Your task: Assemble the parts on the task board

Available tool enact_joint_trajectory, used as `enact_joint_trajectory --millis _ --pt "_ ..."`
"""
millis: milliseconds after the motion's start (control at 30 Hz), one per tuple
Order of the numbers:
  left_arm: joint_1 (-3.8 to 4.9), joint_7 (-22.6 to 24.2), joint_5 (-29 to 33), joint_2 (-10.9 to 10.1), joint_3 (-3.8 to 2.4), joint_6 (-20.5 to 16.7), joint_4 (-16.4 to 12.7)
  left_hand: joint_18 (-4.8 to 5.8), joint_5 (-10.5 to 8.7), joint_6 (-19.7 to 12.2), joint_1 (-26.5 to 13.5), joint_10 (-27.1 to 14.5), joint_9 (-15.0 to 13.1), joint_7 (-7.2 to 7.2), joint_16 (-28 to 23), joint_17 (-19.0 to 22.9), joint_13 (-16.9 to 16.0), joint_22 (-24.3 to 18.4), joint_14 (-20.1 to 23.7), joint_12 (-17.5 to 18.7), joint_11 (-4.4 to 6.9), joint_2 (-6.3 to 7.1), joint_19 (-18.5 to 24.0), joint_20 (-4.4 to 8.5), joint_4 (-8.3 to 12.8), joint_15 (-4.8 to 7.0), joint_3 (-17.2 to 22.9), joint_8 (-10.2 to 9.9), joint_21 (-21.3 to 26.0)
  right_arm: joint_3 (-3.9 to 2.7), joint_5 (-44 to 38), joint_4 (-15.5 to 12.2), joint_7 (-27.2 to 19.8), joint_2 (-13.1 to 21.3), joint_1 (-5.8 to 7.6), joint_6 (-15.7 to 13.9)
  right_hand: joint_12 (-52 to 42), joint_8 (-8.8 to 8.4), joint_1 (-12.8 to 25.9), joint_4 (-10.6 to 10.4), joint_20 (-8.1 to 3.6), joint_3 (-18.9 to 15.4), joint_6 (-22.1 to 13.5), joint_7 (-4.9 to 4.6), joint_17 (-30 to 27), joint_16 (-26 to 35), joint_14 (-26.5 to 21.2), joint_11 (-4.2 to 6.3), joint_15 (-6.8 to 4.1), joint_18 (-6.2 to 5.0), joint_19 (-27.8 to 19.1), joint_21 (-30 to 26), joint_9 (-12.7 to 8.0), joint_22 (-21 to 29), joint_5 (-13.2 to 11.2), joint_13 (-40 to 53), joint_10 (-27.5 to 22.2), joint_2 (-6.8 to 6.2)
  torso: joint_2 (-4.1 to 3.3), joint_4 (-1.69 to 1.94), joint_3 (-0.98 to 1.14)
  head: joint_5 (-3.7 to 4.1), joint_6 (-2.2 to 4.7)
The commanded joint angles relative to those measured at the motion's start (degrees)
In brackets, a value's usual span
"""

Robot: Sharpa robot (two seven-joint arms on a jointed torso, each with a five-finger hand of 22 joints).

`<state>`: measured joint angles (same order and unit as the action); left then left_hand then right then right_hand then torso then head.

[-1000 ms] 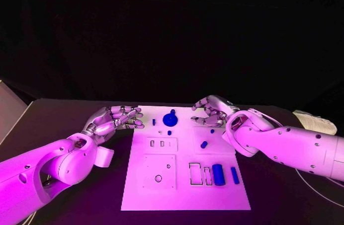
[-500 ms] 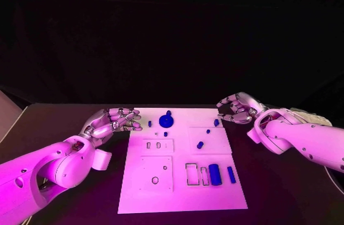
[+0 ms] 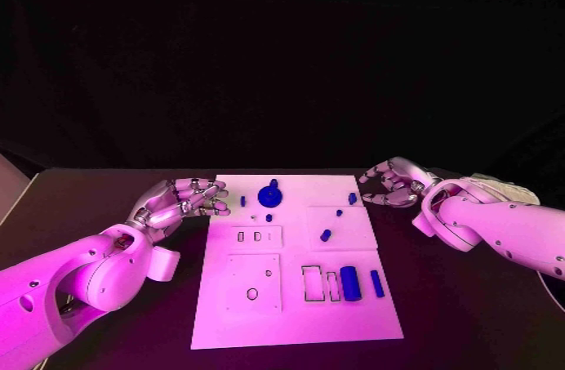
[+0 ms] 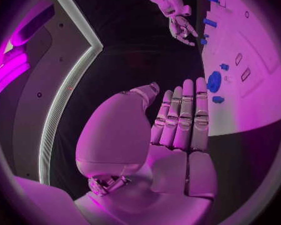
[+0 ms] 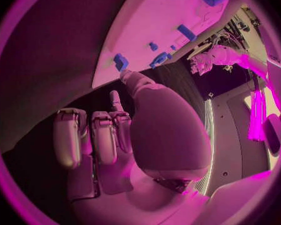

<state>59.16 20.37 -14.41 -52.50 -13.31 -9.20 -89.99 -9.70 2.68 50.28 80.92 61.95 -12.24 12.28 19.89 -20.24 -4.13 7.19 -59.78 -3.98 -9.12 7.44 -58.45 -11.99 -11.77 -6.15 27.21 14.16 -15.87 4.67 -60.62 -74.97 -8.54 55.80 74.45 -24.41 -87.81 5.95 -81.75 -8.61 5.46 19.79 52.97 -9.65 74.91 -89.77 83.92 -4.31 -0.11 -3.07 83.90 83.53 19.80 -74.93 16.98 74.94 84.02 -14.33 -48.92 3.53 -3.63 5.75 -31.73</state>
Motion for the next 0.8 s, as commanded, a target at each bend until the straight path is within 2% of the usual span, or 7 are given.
enact_joint_trajectory --millis 33,100,233,367,533,800 --pt "-0.03 0.8 -0.4 0.1 -0.05 1.1 0.0 -0.67 0.18 -0.2 -0.3 -0.1 -0.1 0.34 0.2 0.0 0.1 -0.1 0.4 0.3 -0.21 0.18 0.6 -0.04 0.0 -0.08 0.3 -0.4 -0.1 0.04 -2.9 0.5 0.1 -0.6 -0.41 2.8 0.3 -0.31 -0.5 0.4 0.36 -0.1 -0.5 0.04 14.9 -0.2 6.0 -0.39 0.3 1.16 3.2 0.3 -0.1 -7.3 0.2 12.7 3.3 -0.26 -0.09 -0.01 0.03 -0.08 -0.28" --pt "-0.04 0.8 -0.4 0.1 -0.05 1.1 0.0 -0.67 0.18 -0.2 -0.3 -0.1 -0.1 0.34 0.2 0.0 0.1 -0.1 0.4 0.3 -0.21 0.18 0.6 -0.04 0.0 -0.08 0.3 -0.4 -0.1 0.05 -3.2 0.7 0.3 -1.1 -0.67 2.9 0.3 -0.31 -0.5 0.4 0.36 -0.1 -0.5 0.04 14.9 -0.2 6.0 -0.39 0.3 1.16 3.2 0.3 -0.1 -7.3 0.2 12.7 3.3 -0.26 -0.07 0.06 0.02 -0.04 -0.44" --pt "-0.05 0.8 -0.4 0.1 -0.05 1.2 -0.1 -0.67 0.18 -0.2 -0.2 -0.1 -0.1 0.36 0.2 -0.1 0.1 -0.1 0.4 0.3 -0.22 0.19 0.6 -0.04 0.1 -0.09 0.3 -0.4 -0.1 0.05 -3.7 1.0 0.7 -1.6 -0.93 3.0 0.3 -0.37 -0.5 0.4 0.37 -0.1 -0.6 0.02 15.0 -0.2 6.1 -0.41 0.31 1.17 3.2 0.3 -0.1 -7.3 0.2 12.8 3.4 -0.3 0.01 0.28 -0.18 0.12 -1.04" --pt "-0.06 0.8 -0.4 0.2 -0.05 1.2 -0.1 -0.67 0.18 -0.2 -0.2 -0.1 -0.1 0.36 0.2 -0.1 0.1 -0.1 0.4 0.3 -0.22 0.19 0.6 -0.04 0.1 -0.09 0.3 -0.4 -0.1 0.06 -4.0 1.4 1.0 -2.0 -1.09 3.2 0.3 -0.37 -0.5 0.4 0.37 -0.1 -0.6 0.02 15.0 -0.2 6.1 -0.41 0.31 1.17 3.2 0.3 -0.1 -7.3 0.2 12.8 3.4 -0.3 -0.11 0.41 -0.06 0.3 -1.27" --pt "-0.06 0.8 -0.4 0.1 -0.05 1.2 -0.1 -0.67 0.18 -0.2 -0.2 -0.1 -0.1 0.36 0.2 -0.1 0.1 -0.1 0.4 0.3 -0.22 0.19 0.6 -0.04 0.1 -0.09 0.3 -0.4 -0.1 0.06 -4.1 1.6 1.2 -2.5 -1.28 3.2 0.2 -0.4 -0.5 0.4 0.37 -0.1 -0.7 0.01 15.1 -0.2 6.1 -0.42 0.32 1.18 3.2 0.3 -0.1 -7.4 0.2 12.9 3.4 -0.3 -0.12 0.19 0.06 0.3 -1.64" --pt "-0.06 0.7 -0.4 0.2 -0.05 1.2 0.0 -0.67 0.18 -0.2 -0.2 -0.1 -0.1 0.36 0.2 -0.1 0.1 -0.1 0.4 0.3 -0.22 0.19 0.6 -0.04 0.1 -0.09 0.3 -0.4 -0.1 0.05 -4.2 2.0 1.6 -3.1 -1.36 2.7 -0.1 -0.23 -0.2 0.2 0.43 0.2 -0.3 0.0 15.1 -0.2 6.1 -0.44 0.37 1.25 3.4 0.6 -0.1 -7.7 0.6 13.1 3.8 0.23 0.03 0.32 -0.04 0.27 -1.74"
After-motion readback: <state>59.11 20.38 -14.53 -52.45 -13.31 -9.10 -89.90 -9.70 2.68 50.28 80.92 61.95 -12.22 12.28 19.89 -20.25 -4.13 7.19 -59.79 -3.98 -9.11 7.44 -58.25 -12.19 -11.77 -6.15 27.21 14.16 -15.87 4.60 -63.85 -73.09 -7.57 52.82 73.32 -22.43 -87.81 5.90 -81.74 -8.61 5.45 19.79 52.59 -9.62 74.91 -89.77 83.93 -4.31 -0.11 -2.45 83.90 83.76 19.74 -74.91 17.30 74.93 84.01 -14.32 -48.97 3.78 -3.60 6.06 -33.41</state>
